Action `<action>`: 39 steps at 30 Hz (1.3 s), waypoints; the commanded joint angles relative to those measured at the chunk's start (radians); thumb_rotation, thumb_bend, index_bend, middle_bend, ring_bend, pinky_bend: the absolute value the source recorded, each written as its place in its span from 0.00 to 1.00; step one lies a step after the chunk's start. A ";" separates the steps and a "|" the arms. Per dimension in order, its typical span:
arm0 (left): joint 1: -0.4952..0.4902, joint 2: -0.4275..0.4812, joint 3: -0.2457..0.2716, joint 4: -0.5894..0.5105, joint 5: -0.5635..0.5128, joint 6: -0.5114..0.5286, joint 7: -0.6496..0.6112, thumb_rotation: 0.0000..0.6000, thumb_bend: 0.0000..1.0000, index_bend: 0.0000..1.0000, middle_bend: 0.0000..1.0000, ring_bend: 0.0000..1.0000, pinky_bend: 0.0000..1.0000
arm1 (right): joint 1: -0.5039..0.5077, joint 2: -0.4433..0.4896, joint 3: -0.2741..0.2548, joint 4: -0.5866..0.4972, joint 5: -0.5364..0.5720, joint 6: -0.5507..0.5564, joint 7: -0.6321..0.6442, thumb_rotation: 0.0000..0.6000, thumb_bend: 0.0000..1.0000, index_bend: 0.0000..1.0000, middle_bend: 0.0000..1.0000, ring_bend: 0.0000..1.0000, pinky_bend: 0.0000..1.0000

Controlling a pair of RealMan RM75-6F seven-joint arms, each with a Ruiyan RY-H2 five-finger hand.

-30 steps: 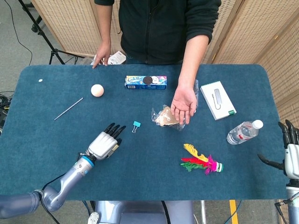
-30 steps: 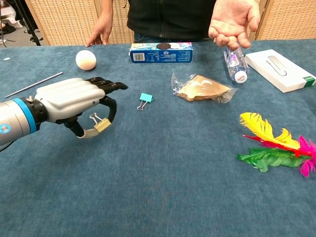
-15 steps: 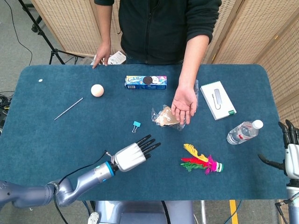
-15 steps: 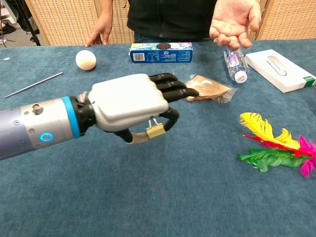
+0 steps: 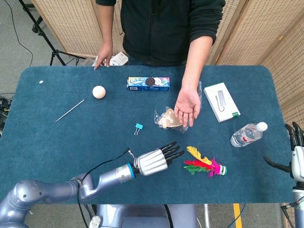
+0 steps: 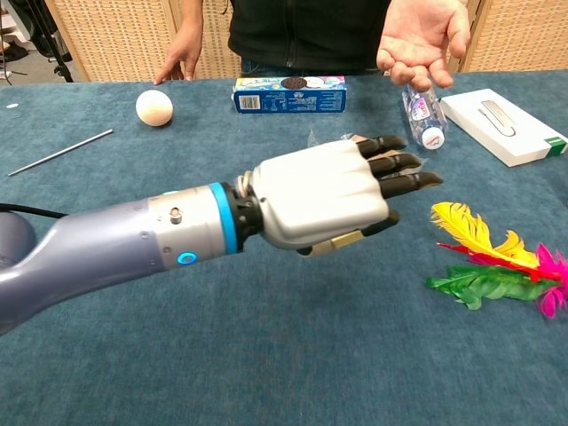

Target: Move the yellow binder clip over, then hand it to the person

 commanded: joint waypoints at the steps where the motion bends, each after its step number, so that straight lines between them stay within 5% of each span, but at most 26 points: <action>1: -0.009 -0.024 -0.012 0.017 -0.003 0.017 0.008 1.00 0.16 0.05 0.00 0.00 0.00 | 0.000 0.000 0.000 0.000 -0.001 0.001 0.001 1.00 0.00 0.01 0.00 0.00 0.00; 10: 0.003 -0.002 -0.015 -0.024 -0.019 0.072 -0.044 1.00 0.10 0.00 0.00 0.00 0.00 | -0.001 0.000 -0.002 0.000 -0.003 0.003 -0.006 1.00 0.00 0.01 0.00 0.00 0.00; 19: 0.089 0.180 0.055 -0.169 0.028 0.235 -0.156 1.00 0.09 0.00 0.00 0.00 0.00 | -0.007 -0.026 0.011 0.027 -0.014 0.056 -0.030 1.00 0.00 0.01 0.00 0.00 0.00; 27: 0.160 0.309 0.095 -0.189 0.056 0.366 -0.267 1.00 0.09 0.00 0.00 0.00 0.00 | -0.010 -0.026 0.007 0.015 -0.018 0.058 -0.039 1.00 0.00 0.01 0.00 0.00 0.00; 33: 0.243 0.404 0.124 -0.140 0.057 0.509 -0.415 1.00 0.09 0.00 0.00 0.00 0.00 | -0.009 -0.034 -0.001 0.015 -0.033 0.065 -0.065 1.00 0.00 0.01 0.00 0.00 0.00; 39: 0.402 0.546 0.137 -0.089 -0.109 0.595 -0.698 1.00 0.09 0.00 0.00 0.00 0.00 | 0.016 -0.037 -0.037 0.083 -0.134 0.048 -0.022 1.00 0.00 0.01 0.00 0.00 0.00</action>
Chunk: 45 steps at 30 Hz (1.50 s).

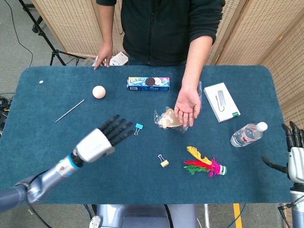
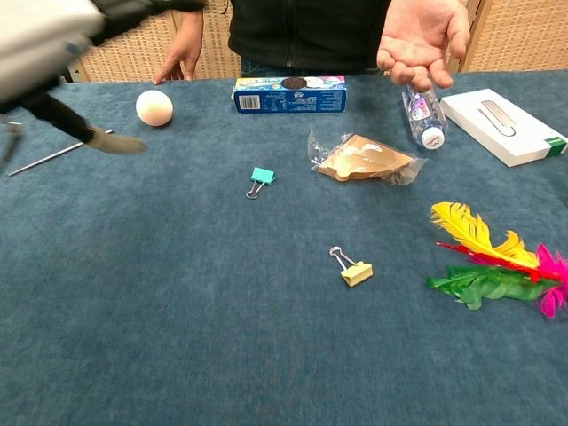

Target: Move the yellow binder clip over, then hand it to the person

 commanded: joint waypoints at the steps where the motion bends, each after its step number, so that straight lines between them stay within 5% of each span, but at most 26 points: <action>1: 0.126 0.116 0.018 0.038 -0.128 0.058 -0.200 1.00 0.09 0.00 0.00 0.00 0.00 | 0.018 -0.007 -0.023 0.054 -0.065 -0.004 0.035 1.00 0.00 0.01 0.00 0.00 0.00; 9: 0.311 0.261 0.023 -0.021 -0.331 0.032 -0.437 1.00 0.12 0.00 0.00 0.00 0.00 | 0.047 -0.069 -0.081 0.160 -0.263 0.073 -0.028 1.00 0.00 0.01 0.00 0.00 0.00; 18: 0.426 0.429 0.026 -0.200 -0.440 -0.011 -0.457 1.00 0.14 0.00 0.00 0.00 0.00 | 0.077 -0.118 -0.146 0.196 -0.400 0.093 -0.045 1.00 0.00 0.01 0.00 0.00 0.00; 26: 0.469 0.490 0.004 -0.267 -0.443 -0.025 -0.455 1.00 0.15 0.00 0.00 0.00 0.00 | 0.193 -0.163 -0.179 0.146 -0.480 -0.071 -0.114 1.00 0.00 0.05 0.00 0.00 0.00; 33: 0.477 0.492 -0.017 -0.269 -0.428 -0.063 -0.445 1.00 0.15 0.00 0.00 0.00 0.00 | 0.355 -0.245 -0.122 0.031 -0.386 -0.359 -0.200 1.00 0.00 0.19 0.00 0.00 0.00; 45: 0.481 0.494 -0.046 -0.262 -0.421 -0.110 -0.446 1.00 0.16 0.00 0.00 0.00 0.00 | 0.455 -0.405 -0.050 0.018 -0.182 -0.542 -0.377 1.00 0.10 0.31 0.00 0.00 0.00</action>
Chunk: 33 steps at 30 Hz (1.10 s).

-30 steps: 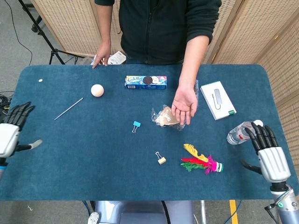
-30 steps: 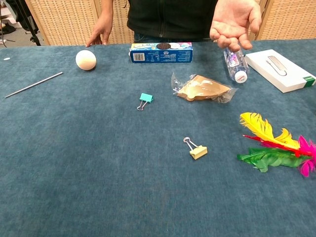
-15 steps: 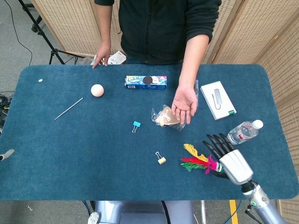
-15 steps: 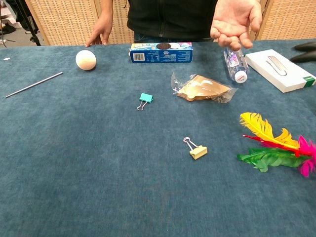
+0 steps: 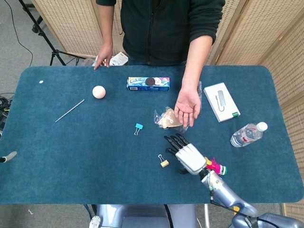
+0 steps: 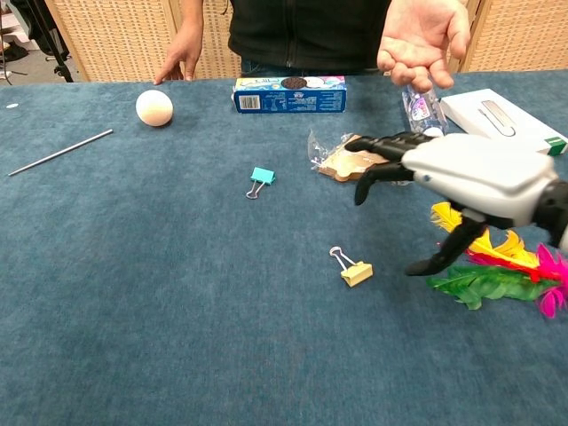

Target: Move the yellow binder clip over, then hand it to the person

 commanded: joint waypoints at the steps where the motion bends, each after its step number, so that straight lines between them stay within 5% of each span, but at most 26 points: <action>1: 0.002 0.001 -0.004 0.001 0.002 -0.007 -0.001 1.00 0.16 0.00 0.00 0.00 0.00 | 0.024 -0.041 0.014 -0.003 0.047 -0.034 -0.040 1.00 0.11 0.32 0.00 0.00 0.00; 15: 0.009 0.001 -0.024 -0.012 0.023 -0.040 0.026 1.00 0.16 0.00 0.00 0.00 0.00 | 0.075 -0.183 0.021 0.085 0.197 -0.079 -0.184 1.00 0.26 0.35 0.00 0.00 0.00; 33: 0.007 0.005 -0.036 -0.006 0.045 -0.082 0.023 1.00 0.16 0.00 0.00 0.00 0.00 | 0.087 -0.202 -0.017 0.145 0.244 -0.072 -0.188 1.00 0.37 0.41 0.00 0.00 0.00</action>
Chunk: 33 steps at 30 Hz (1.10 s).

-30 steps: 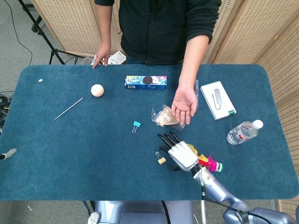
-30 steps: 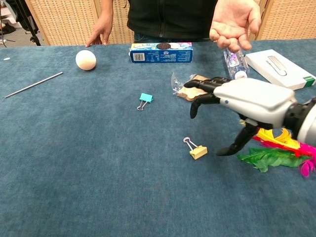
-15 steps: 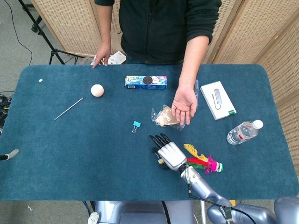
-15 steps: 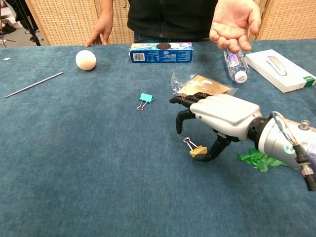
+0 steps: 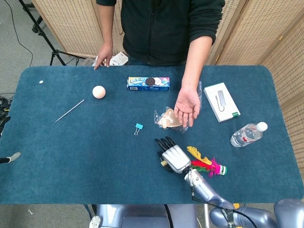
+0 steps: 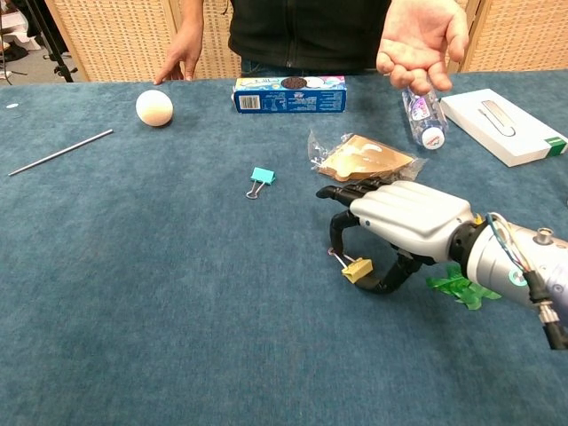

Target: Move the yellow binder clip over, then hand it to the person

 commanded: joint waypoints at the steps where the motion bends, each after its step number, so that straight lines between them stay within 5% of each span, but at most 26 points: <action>1: 0.001 0.000 -0.001 -0.001 0.004 -0.002 0.001 1.00 0.16 0.00 0.00 0.00 0.00 | 0.001 0.000 -0.006 0.003 -0.001 0.004 0.011 1.00 0.38 0.41 0.00 0.00 0.00; 20: 0.004 0.003 -0.008 -0.011 0.019 -0.018 0.012 1.00 0.17 0.00 0.00 0.00 0.00 | -0.002 -0.005 -0.032 0.033 -0.051 0.073 0.092 1.00 0.52 0.54 0.00 0.00 0.00; 27: 0.003 0.004 -0.011 -0.015 0.017 -0.028 0.015 1.00 0.17 0.00 0.00 0.00 0.00 | -0.024 0.057 -0.046 -0.055 -0.130 0.167 0.121 1.00 0.57 0.55 0.00 0.00 0.00; 33: 0.005 0.007 -0.013 -0.018 0.017 -0.031 0.013 1.00 0.17 0.00 0.00 0.00 0.00 | -0.035 0.177 -0.003 -0.219 -0.189 0.270 0.095 1.00 0.62 0.55 0.00 0.00 0.00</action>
